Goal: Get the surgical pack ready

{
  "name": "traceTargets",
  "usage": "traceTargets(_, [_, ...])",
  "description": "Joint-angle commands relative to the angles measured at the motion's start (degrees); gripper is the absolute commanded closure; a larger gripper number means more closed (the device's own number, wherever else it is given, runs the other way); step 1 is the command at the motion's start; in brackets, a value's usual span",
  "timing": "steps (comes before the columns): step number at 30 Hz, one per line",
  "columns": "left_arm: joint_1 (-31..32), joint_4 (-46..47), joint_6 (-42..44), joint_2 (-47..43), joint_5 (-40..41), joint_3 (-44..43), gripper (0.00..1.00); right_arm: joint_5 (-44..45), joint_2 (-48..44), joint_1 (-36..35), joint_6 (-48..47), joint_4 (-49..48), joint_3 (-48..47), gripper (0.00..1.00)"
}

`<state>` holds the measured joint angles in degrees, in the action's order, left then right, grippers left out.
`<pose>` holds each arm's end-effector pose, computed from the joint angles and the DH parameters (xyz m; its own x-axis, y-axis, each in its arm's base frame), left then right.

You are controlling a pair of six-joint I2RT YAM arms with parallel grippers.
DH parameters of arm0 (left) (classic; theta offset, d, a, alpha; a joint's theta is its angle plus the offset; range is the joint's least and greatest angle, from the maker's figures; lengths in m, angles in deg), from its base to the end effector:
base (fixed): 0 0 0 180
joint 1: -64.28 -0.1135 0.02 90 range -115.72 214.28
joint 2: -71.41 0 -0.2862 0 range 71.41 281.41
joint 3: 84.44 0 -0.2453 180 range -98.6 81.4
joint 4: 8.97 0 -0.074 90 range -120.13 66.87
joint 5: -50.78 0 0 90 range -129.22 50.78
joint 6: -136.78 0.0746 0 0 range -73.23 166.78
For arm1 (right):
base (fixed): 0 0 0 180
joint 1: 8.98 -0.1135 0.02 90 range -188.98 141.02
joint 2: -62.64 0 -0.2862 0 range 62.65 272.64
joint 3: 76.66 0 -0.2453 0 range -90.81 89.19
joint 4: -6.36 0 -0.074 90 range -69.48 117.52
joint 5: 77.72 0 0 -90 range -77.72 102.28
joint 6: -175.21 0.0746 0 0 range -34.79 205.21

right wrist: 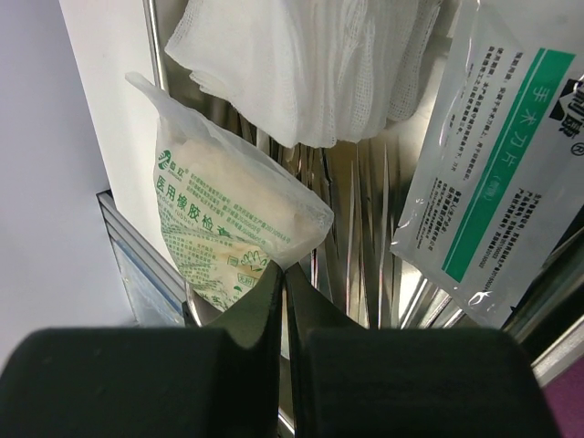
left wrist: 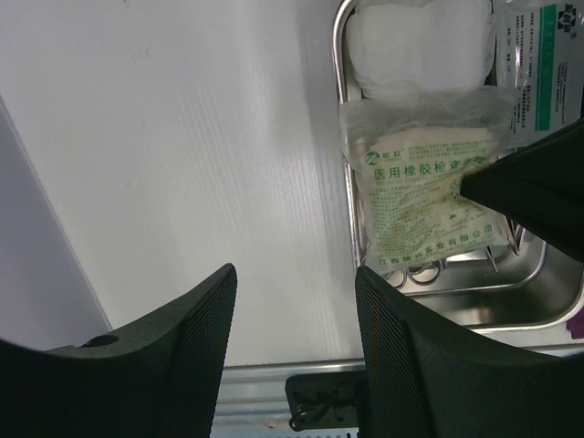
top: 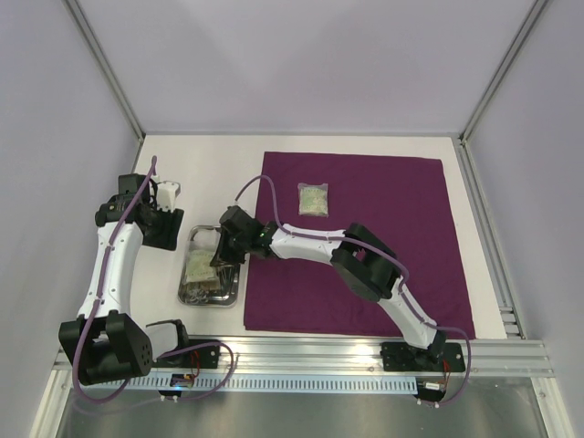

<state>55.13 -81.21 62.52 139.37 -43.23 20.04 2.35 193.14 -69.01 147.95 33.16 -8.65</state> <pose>0.2173 0.0297 0.2769 -0.8940 0.1301 -0.4288 0.1178 0.9915 0.0552 0.2597 0.4761 0.1484 -0.9751 0.0619 -0.2131 -0.1029 0.7247 0.6813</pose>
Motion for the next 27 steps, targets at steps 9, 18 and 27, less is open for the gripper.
traceTargets(9, [-0.3,-0.5,-0.6,-0.6,-1.3,-1.9,0.36,-0.3,-0.2,-0.5,0.8,1.0,0.0,0.99])
traceTargets(18, [-0.3,-0.6,-0.4,-0.6,-1.5,-1.9,0.36,0.9,0.5,-0.5,-1.6,3.3,-2.5,0.73])
traceTargets(27, [-0.3,-0.8,0.0,-0.1,-2.8,-2.0,0.36,7.3,-7.7,-0.6,-9.6,6.3,-2.0,0.63])
